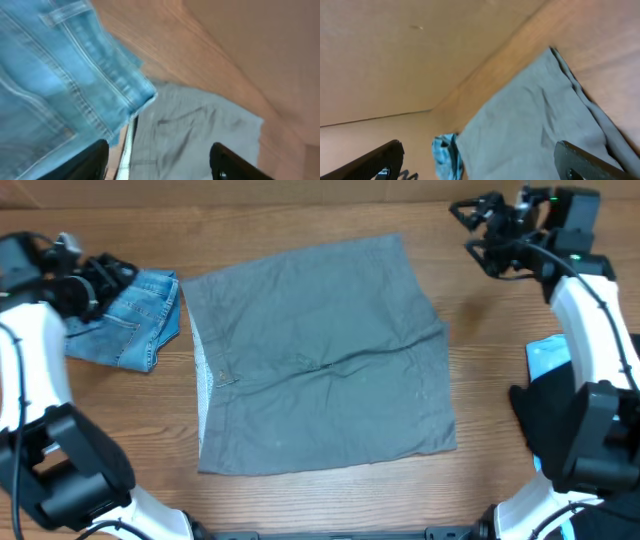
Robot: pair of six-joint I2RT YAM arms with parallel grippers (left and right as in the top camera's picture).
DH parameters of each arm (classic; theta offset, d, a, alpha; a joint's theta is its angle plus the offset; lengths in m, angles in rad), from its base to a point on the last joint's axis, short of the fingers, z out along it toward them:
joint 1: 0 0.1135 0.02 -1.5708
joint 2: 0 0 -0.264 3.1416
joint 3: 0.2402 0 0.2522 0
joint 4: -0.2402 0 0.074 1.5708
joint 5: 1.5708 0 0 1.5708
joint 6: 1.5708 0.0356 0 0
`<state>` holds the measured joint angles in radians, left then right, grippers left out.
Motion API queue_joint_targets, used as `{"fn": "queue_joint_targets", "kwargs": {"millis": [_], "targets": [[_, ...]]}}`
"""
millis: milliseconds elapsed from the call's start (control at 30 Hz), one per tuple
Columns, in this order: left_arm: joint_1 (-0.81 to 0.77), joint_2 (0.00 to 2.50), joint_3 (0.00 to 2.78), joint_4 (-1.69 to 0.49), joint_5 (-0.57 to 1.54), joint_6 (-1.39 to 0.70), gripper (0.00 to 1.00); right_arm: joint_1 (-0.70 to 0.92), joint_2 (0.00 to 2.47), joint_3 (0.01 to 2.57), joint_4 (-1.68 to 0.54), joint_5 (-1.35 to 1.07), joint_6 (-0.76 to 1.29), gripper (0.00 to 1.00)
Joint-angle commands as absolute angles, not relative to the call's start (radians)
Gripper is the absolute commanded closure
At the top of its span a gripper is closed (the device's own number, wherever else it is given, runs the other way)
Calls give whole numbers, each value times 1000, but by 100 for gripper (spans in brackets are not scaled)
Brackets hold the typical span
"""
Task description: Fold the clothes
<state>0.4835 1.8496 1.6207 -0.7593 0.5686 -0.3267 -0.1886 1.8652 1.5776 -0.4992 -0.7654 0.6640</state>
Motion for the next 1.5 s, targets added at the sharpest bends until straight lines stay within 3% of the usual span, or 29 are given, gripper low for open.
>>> {"fn": "queue_joint_targets", "kwargs": {"millis": [0,133,233,300,367,433,467,633,700,800,933,967,1000,1067,1200,1467], "targets": [[517,1789,1792,-941,624,-120,32,-223,1764,1592,-637,-846,488,0],[510,1733,1827,-1134,617,24,35,-226,1706,1592,-935,-683,341,5],[507,1707,1826,-1263,615,90,47,-215,1703,1589,-1118,-535,295,21],[495,1705,1826,-1357,589,118,59,-191,1708,1567,-1200,-426,280,26],[458,1707,1803,-1434,533,135,64,-165,1713,1522,-1246,-274,284,29],[421,1707,1778,-1466,498,136,66,-163,1713,1471,-1252,-241,287,51],[395,1707,1757,-1476,469,135,69,-163,1713,1431,-1254,-240,288,54],[295,1707,1644,-1478,368,115,74,-163,1713,1238,-1271,-268,295,57],[270,1707,1593,-1477,323,92,77,-163,1713,1132,-1272,-292,289,51],[266,1707,1553,-1477,308,88,77,-163,1713,1019,-1242,-298,287,32],[266,1707,1540,-1477,304,81,76,-163,1713,863,-1132,-402,287,30],[266,1707,1540,-1476,304,81,76,-163,1713,845,-1114,-414,288,37],[266,1707,1540,-1477,304,82,75,-163,1713,812,-1081,-428,288,78],[266,1707,1540,-1477,304,82,75,-163,1713,809,-1080,-394,288,96],[266,1707,1540,-1470,304,82,74,-177,1705,860,-1181,-211,382,96],[266,1707,1540,-1458,304,82,72,-179,1646,877,-1302,-276,529,96]]}}
